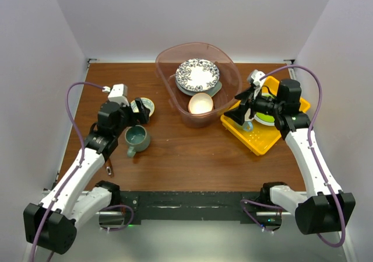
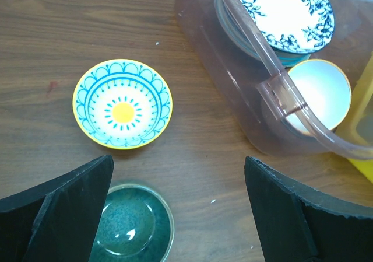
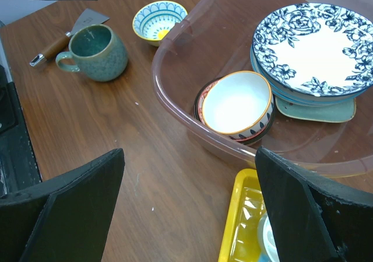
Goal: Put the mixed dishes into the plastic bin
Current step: Pick up the bowl from the center of the board.
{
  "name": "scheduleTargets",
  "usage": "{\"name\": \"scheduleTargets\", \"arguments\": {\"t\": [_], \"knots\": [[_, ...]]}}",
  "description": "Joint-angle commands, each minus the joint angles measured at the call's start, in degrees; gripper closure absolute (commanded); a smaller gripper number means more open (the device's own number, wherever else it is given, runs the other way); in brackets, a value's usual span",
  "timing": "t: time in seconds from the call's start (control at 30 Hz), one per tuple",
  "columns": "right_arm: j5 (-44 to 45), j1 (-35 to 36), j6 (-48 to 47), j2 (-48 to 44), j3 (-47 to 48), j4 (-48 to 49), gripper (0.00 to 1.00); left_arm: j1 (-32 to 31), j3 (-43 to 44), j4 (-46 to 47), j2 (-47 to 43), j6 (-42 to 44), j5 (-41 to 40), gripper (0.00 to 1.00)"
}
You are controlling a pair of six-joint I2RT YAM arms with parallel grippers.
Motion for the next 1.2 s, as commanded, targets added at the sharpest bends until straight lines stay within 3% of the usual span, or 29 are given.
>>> {"name": "scheduleTargets", "arguments": {"t": [0.0,0.87,1.17], "knots": [[-0.5,-0.2,-1.3,-0.2,0.1,1.0,0.02,3.7,1.3,5.0,1.5,-2.1,7.9,0.00],[-1.0,-0.1,-1.8,-0.1,0.3,0.4,0.02,10.6,8.3,2.9,13.0,-1.9,12.1,0.00],[-1.1,-0.2,-1.8,-0.1,0.3,0.4,0.02,12.4,13.3,1.5,21.0,0.4,9.1,0.00]]}}
